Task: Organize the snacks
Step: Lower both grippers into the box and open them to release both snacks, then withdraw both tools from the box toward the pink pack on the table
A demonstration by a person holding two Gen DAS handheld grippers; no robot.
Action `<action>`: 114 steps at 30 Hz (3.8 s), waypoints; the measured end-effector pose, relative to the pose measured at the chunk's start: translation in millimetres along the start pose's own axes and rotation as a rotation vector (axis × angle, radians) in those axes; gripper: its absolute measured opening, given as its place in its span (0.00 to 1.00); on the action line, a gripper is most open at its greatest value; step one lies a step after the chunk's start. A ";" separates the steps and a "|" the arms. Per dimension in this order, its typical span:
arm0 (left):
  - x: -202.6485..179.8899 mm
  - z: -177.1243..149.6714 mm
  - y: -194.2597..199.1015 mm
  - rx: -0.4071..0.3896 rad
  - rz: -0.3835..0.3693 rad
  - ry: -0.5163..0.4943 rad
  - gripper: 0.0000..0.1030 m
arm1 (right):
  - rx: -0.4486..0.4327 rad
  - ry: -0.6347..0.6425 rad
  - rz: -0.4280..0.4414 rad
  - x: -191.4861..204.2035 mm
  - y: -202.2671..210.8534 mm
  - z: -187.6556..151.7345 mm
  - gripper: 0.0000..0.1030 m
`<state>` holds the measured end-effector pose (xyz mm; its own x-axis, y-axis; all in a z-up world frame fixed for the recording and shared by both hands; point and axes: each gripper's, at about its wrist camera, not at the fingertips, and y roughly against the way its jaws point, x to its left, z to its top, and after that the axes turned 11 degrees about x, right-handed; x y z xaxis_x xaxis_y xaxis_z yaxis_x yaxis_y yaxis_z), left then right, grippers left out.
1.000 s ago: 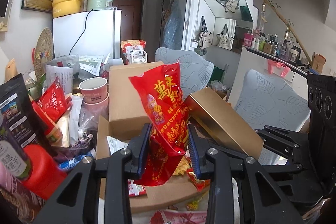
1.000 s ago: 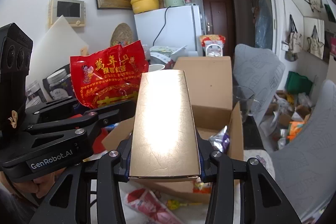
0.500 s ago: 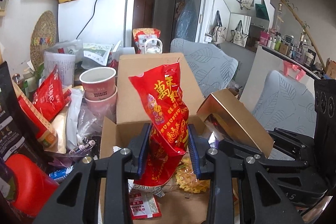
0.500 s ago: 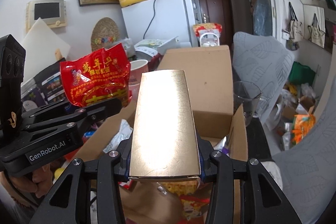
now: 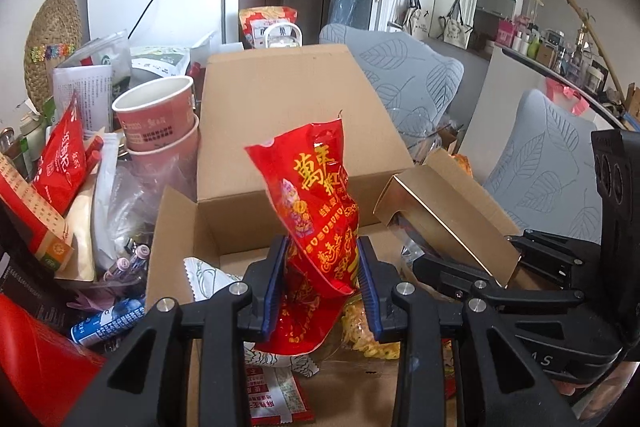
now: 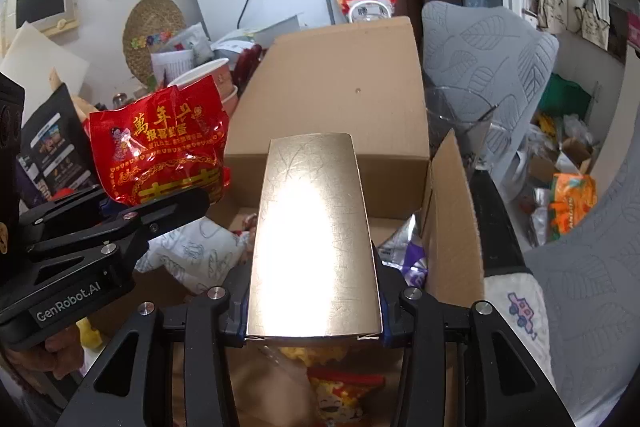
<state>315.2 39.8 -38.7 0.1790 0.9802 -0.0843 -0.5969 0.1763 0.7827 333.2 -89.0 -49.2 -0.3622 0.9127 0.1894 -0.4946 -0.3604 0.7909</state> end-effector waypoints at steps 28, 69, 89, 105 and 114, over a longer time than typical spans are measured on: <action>-0.9 -7.0 -44.9 0.219 0.090 0.017 0.36 | 0.135 0.062 -0.202 15.9 -25.7 -4.8 0.44; -43.4 -23.2 179.4 -0.114 0.112 -0.029 0.58 | -0.174 0.080 -0.179 70.2 168.7 -40.6 0.57; -60.0 -99.4 252.7 -0.184 0.064 -0.076 0.75 | -0.273 0.131 -0.164 109.5 239.9 -125.1 0.57; -59.6 -157.9 248.9 -0.147 0.004 -0.061 0.75 | -0.231 0.131 -0.125 116.0 227.4 -179.5 0.57; -48.8 -180.1 228.5 -0.094 0.017 -0.025 0.75 | -0.166 0.125 -0.078 108.7 195.7 -196.5 0.57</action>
<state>29.2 48.4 33.3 0.1868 0.9809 -0.0546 -0.6703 0.1679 0.7228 41.8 -98.2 11.8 -0.4073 0.9120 0.0495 -0.6448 -0.3255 0.6916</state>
